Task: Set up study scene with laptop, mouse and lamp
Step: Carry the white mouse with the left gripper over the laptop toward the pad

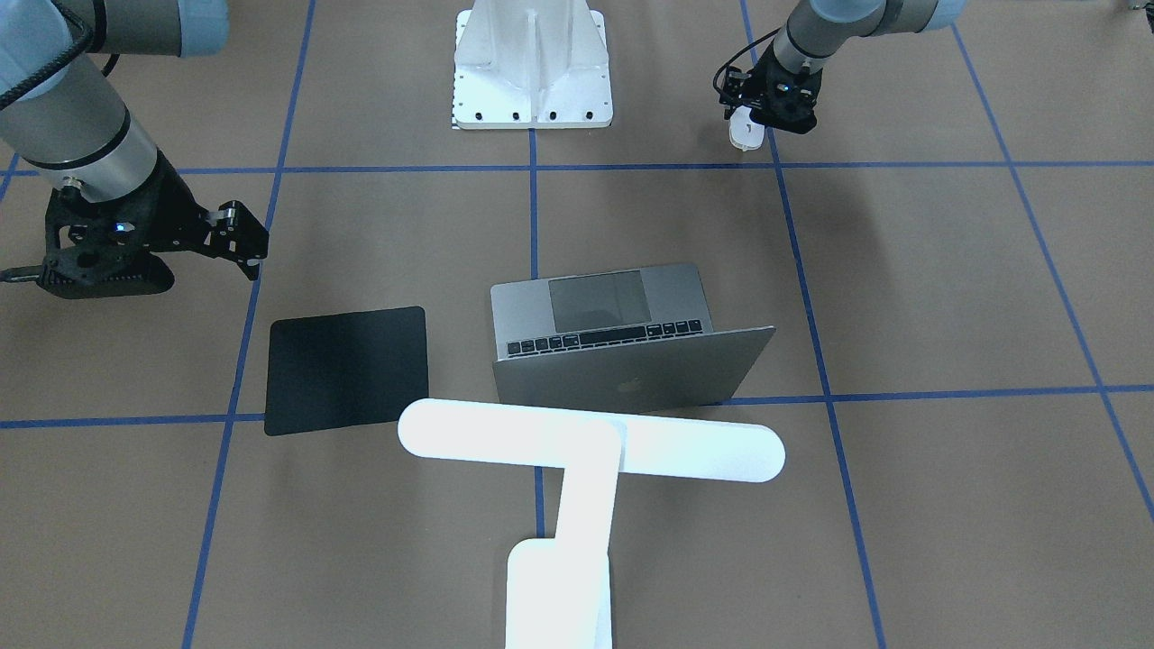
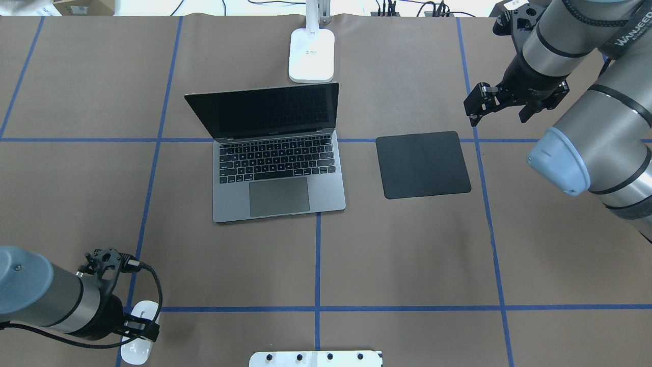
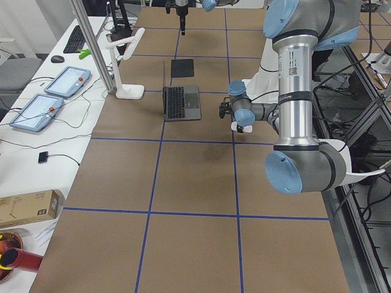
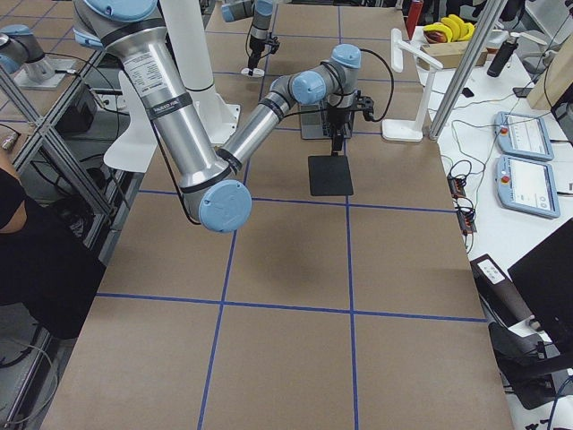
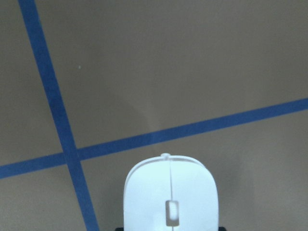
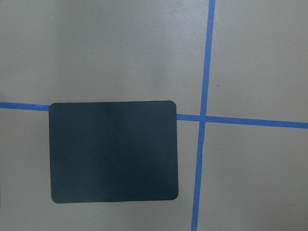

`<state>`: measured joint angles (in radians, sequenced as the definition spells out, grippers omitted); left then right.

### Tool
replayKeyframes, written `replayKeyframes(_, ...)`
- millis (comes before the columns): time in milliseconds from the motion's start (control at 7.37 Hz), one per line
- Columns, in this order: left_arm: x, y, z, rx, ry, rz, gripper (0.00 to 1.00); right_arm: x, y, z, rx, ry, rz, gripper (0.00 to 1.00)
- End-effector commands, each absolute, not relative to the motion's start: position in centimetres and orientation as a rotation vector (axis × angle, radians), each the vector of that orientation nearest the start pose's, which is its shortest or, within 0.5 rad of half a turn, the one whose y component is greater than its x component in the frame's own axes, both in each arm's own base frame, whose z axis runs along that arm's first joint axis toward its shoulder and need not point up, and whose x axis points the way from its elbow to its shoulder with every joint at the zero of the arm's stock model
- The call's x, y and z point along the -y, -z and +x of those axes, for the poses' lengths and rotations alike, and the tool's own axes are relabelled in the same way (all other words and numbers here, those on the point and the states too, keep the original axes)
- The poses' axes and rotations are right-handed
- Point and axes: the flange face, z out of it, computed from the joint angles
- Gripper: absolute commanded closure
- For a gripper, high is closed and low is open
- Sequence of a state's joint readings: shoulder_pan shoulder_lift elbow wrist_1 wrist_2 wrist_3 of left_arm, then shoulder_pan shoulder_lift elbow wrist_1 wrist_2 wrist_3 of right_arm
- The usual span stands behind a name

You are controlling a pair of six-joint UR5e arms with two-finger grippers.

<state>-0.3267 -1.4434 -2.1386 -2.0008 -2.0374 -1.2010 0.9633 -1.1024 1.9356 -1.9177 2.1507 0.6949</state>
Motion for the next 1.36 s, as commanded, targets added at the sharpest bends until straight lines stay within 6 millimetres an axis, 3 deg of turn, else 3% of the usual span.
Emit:
replayKeyframes(0,26.3,-35.0,39.1,-0.974,-0.198,-0.088,0.35,52.4,-28.0,-26.9,0.735,0.055,0.027,0.00)
replayKeyframes(271,30.5,-28.1,40.4,-0.962,-0.226,-0.031,0.35,52.4,-28.3,-26.8,0.733,0.055,0.024,0.00)
replayKeyframes(407,31.5,-26.2,40.7,-0.970,-0.221,-0.014,0.35,52.4,-28.4,-26.8,0.731,0.053,0.023,0.00)
replayKeyframes(543,32.3,-25.7,40.3,-0.978,-0.208,-0.001,0.35,52.4,-28.5,-26.9,0.729,0.053,0.021,0.00)
replayKeyframes(1221,39.4,-20.7,43.1,-1.010,-0.191,0.063,0.35,52.6,-29.0,-26.9,0.719,0.048,0.017,0.00)
